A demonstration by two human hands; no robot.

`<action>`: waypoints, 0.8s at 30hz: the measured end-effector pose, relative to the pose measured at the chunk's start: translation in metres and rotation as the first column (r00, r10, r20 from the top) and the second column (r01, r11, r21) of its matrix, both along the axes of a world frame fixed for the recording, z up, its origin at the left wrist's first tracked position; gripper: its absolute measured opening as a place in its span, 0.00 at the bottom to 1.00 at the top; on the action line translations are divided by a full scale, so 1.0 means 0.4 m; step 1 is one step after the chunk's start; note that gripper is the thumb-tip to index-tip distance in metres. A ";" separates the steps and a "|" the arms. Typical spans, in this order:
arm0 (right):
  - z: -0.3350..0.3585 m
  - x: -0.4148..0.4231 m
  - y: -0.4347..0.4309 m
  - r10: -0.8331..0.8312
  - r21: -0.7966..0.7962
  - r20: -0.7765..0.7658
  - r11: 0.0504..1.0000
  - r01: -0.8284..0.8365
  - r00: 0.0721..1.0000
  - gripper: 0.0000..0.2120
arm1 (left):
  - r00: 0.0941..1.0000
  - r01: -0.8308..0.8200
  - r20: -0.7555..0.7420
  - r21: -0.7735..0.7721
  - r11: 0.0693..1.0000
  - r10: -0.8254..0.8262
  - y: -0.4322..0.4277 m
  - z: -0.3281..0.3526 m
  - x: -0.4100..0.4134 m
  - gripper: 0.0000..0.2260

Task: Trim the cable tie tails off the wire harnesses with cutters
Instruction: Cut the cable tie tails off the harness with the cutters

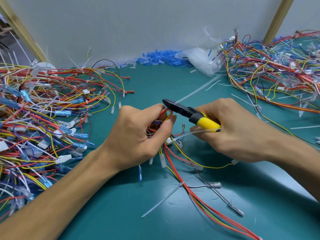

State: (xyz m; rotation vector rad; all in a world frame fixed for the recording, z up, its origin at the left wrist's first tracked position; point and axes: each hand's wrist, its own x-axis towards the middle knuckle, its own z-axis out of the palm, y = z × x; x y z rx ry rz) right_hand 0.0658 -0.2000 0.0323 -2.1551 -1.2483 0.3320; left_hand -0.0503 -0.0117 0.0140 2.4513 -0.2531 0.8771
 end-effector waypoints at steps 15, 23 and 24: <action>-0.001 0.001 0.006 0.010 0.021 0.025 1.000 -0.011 1.000 0.12 | 0.999 -0.050 0.012 -0.103 0.993 0.051 -0.001 -0.010 0.000 0.17; -0.006 -0.001 0.004 0.045 0.060 0.046 0.997 -0.047 0.998 0.10 | 0.998 -0.043 0.036 -0.035 0.998 0.044 -0.003 0.000 -0.003 0.13; -0.007 0.000 0.003 0.050 0.058 0.052 0.997 -0.053 0.997 0.10 | 0.999 -0.038 0.031 -0.026 0.999 0.039 -0.002 0.000 -0.003 0.13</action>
